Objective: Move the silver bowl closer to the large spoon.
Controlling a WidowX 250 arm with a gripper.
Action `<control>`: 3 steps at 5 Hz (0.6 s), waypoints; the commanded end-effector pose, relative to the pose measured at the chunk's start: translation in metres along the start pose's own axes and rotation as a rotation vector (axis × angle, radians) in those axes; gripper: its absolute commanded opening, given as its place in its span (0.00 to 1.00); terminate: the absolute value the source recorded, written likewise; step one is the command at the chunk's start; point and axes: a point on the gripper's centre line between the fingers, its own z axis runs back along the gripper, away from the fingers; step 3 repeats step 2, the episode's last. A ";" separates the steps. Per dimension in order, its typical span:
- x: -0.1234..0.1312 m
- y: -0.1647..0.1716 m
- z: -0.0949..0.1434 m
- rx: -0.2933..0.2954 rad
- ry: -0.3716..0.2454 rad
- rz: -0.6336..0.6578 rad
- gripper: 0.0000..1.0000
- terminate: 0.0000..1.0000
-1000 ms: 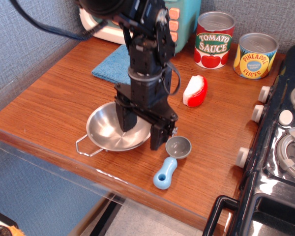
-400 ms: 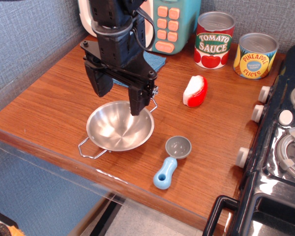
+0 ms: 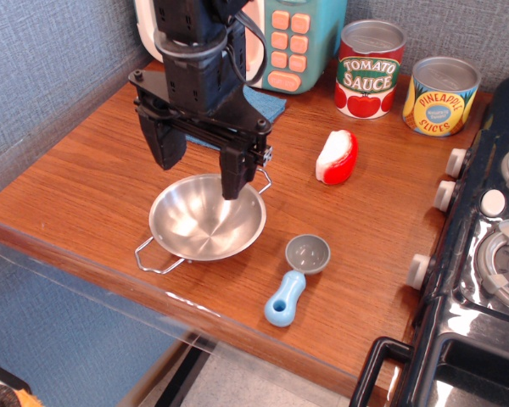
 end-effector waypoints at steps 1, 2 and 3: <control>-0.006 -0.001 0.008 -0.001 -0.021 0.001 1.00 0.00; -0.006 -0.001 0.008 -0.001 -0.021 0.001 1.00 1.00; -0.006 -0.001 0.008 -0.001 -0.021 0.001 1.00 1.00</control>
